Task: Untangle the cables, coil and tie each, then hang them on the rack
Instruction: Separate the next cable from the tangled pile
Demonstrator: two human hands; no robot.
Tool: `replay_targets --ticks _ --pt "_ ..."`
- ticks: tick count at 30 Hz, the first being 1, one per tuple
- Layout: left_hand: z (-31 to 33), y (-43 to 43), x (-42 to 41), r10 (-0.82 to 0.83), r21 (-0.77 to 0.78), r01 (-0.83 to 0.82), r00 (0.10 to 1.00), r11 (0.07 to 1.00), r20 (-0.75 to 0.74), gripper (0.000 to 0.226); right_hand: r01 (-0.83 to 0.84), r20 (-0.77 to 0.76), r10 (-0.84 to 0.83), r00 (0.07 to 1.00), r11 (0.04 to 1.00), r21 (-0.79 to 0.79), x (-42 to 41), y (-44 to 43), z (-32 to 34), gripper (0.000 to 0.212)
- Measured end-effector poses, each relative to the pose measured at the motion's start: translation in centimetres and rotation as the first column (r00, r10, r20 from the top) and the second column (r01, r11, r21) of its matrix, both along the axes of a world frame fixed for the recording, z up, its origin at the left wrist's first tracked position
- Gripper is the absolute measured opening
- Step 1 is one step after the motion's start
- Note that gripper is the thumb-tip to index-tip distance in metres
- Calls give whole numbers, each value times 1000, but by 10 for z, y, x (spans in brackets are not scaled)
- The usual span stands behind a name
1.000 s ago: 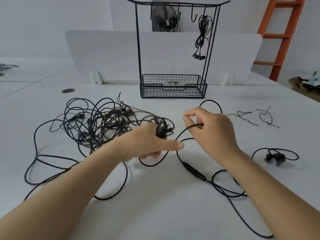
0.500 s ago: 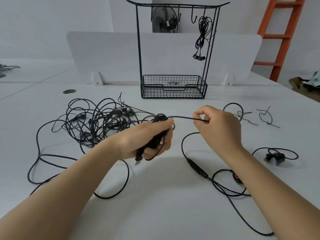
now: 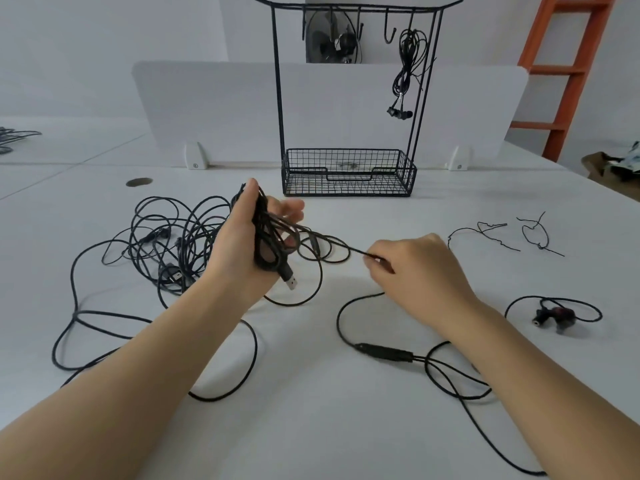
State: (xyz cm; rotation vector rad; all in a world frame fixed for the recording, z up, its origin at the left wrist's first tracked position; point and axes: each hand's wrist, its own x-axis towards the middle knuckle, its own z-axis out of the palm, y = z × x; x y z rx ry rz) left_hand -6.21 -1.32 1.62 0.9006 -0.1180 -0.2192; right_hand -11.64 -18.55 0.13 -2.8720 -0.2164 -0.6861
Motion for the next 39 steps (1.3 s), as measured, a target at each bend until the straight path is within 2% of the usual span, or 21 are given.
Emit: replay_targets --ticks 3,4,7,10,12,13,15,16,18,19,20,22,24,25,26,27,29,31,33,35,39 --pt "3 3 1 -24 -190 7 996 982 -89 63 158 201 -147 969 986 -43 6 -13 -5 20" --pt "3 4 2 -46 -232 19 993 972 -112 61 202 196 -191 962 979 -37 7 -15 -4 19" --pt "3 9 4 -57 -170 38 993 985 -107 56 234 32 -238 971 968 90 7 -19 2 16" --pt "4 10 5 -11 -61 7 998 998 -68 43 151 -8 -156 988 948 280 7 -22 2 13" --pt "5 11 6 1 40 1 999 999 -44 43 97 -145 -25 989 855 510 8 -23 5 13" --pt "5 12 7 9 105 -7 1000 994 -20 43 86 -228 76 971 774 627 7 -22 7 17" --pt "6 12 8 51 279 -64 997 958 54 44 86 -282 263 923 572 816 4 -23 12 22" --pt "6 12 7 81 414 -125 989 902 122 47 95 -277 343 897 463 881 3 -24 13 23" --pt "4 9 3 83 678 -275 950 682 302 51 111 -243 501 831 278 954 1 -25 16 22" --pt "3 6 1 45 748 -333 925 573 378 50 117 -217 573 790 207 971 -1 -25 17 24" --pt "3 5 -2 -18 788 -352 908 505 418 49 118 -185 636 749 147 982 -2 -23 17 26" --pt "4 0 -8 -204 855 -297 889 425 410 49 119 -128 701 701 62 991 -3 -21 16 30" --pt "1 -4 -12 -366 928 -284 859 240 358 54 137 -101 729 677 11 991 -2 -20 13 31" --pt "-1 -5 -14 -400 939 -313 850 140 343 56 150 -93 744 662 -10 989 -2 -21 13 26" --pt "-2 -7 -15 -402 933 -350 845 80 352 57 164 -79 761 644 -37 986 -1 -23 12 27" --pt "-2 -7 -14 -388 926 -370 844 76 369 55 178 -54 780 623 -75 981 0 -24 12 25" --pt "-2 -4 -12 -325 932 -303 877 198 354 49 212 -11 772 636 -161 964 2 -27 15 23" --pt "1 -1 -8 -291 911 -167 912 378 288 47 227 -51 676 735 -175 958 3 -31 18 12" --pt "2 3 -6 -330 872 -59 912 487 245 51 222 -102 558 824 -151 963 3 -34 19 14" --pt "0 5 -6 -398 833 46 892 551 215 47 200 -99 496 863 -155 968 5 -35 18 21" --pt "-2 6 -8 -531 756 242 832 608 161 33 133 -57 431 901 -148 980 4 -29 18 20"
